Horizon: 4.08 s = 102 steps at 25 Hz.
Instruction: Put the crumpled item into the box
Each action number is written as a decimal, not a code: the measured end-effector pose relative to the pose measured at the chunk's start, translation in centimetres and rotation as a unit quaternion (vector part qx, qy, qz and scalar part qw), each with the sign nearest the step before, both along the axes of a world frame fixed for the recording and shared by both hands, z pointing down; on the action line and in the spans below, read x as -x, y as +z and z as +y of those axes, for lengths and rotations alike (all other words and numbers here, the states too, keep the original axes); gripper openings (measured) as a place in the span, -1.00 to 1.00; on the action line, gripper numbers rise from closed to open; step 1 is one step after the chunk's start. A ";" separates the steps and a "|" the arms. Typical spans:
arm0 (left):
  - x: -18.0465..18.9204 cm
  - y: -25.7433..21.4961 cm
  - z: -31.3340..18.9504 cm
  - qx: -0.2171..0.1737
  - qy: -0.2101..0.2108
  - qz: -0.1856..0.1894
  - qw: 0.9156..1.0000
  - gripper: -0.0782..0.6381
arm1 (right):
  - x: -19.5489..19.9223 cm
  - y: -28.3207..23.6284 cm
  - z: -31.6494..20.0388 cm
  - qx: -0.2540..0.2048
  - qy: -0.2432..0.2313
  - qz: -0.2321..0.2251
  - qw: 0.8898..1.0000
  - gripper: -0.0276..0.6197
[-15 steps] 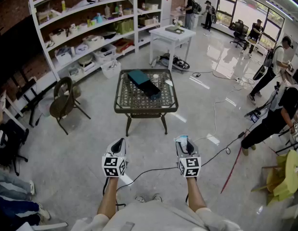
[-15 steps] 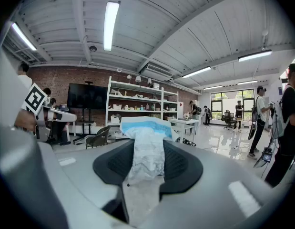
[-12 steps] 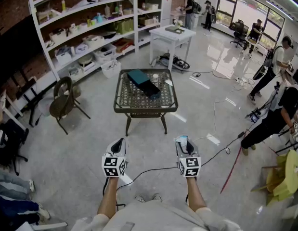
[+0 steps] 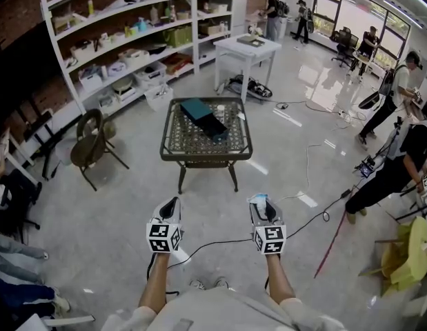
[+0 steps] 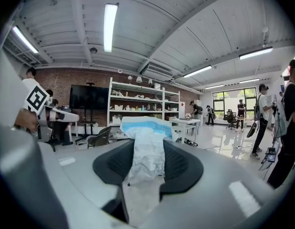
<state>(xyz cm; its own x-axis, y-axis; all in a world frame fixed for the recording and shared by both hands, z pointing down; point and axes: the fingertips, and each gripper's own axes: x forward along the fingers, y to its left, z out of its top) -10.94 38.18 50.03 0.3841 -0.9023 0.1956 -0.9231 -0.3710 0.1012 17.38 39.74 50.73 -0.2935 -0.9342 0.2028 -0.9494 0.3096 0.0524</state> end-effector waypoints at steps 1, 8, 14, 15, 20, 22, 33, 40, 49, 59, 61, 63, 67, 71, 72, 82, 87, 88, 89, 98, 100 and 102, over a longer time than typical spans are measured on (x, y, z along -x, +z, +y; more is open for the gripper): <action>-0.5 -0.1 0.0 -0.001 0.000 0.000 1.000 -0.76 | -0.3 0.1 -0.1 0.000 -0.002 0.000 1.000 -0.42; -3.1 -0.2 -0.6 -0.002 -0.005 -0.006 1.000 -0.76 | -2.1 0.4 -0.8 0.002 -0.019 0.002 1.000 -0.42; -5.2 0.0 -0.9 0.002 -0.006 -0.016 1.000 -0.76 | -4.9 0.5 -1.7 0.002 -0.018 -0.002 1.000 -0.42; -5.3 0.0 -1.1 0.002 -0.006 -0.017 1.000 -0.76 | -5.1 0.5 -1.9 0.002 -0.018 -0.002 1.000 -0.42; -5.8 0.8 -2.3 0.007 -0.004 -0.019 1.000 -0.76 | -5.2 1.5 -3.0 0.008 -0.019 -0.004 1.000 -0.42; -5.8 1.2 -3.0 0.009 -0.003 -0.019 1.000 -0.76 | -5.0 1.9 -3.6 0.013 -0.020 -0.003 1.000 -0.42; -5.5 3.0 -11.3 0.015 0.004 -0.003 1.000 -0.76 | -3.5 2.6 -11.4 0.016 -0.026 0.020 0.999 -0.42; -3.6 3.2 -20.3 0.018 0.011 0.009 1.000 -0.76 | -1.4 2.6 -20.0 0.021 -0.016 0.028 0.999 -0.41; -1.0 2.4 -32.8 0.011 0.031 0.015 0.999 -0.76 | 1.4 2.0 -31.9 0.020 0.002 0.025 0.999 -0.41; 0.4 3.1 -41.1 0.008 0.056 0.020 0.998 -0.76 | 3.1 3.4 -38.9 0.028 0.023 0.028 0.999 -0.42; 1.1 3.3 -41.9 0.011 0.059 0.019 0.998 -0.76 | 3.8 3.6 -39.8 0.030 0.025 0.026 0.999 -0.41; 1.6 3.4 -42.4 0.015 0.061 0.016 0.998 -0.76 | 4.5 3.7 -40.2 0.033 0.025 0.022 0.999 -0.41; 1.6 3.8 -42.7 0.020 0.068 0.007 0.997 -0.76 | 4.9 4.0 -40.6 0.040 0.025 0.016 0.999 -0.42; 1.6 4.3 -43.3 0.024 0.067 0.008 0.997 -0.76 | 5.2 4.6 -41.5 0.044 0.019 0.015 0.999 -0.41; 1.8 4.4 -43.5 0.026 0.065 0.008 0.998 -0.76 | 5.4 4.8 -41.9 0.044 0.016 0.016 0.999 -0.42; 2.2 5.4 -49.1 0.028 0.049 0.006 0.998 -0.76 | 5.8 5.7 -48.2 0.042 -0.002 0.013 0.999 -0.41; 2.0 4.9 -53.5 0.027 0.031 0.006 0.999 -0.76 | 5.5 5.8 -53.5 0.045 -0.019 0.011 0.999 -0.41; 2.0 4.8 -54.5 0.028 0.026 0.006 0.999 -0.76 | 5.4 5.8 -54.7 0.046 -0.023 0.011 0.999 -0.41; 2.0 4.8 -55.5 0.029 0.021 0.007 0.999 -0.76 | 5.3 5.8 -55.9 0.047 -0.027 0.012 0.998 -0.41; -0.2 3.4 -65.8 0.023 -0.008 0.011 1.000 -0.76 | 2.8 5.0 -67.5 0.043 -0.052 0.010 0.998 -0.41; -1.1 3.3 -67.9 0.021 -0.011 0.010 1.000 -0.76 | 2.3 5.1 -69.8 0.045 -0.057 0.009 0.997 -0.41; -1.8 3.2 -69.8 0.021 -0.015 0.008 1.000 -0.76 | 1.8 5.2 -72.0 0.048 -0.064 0.009 0.997 -0.41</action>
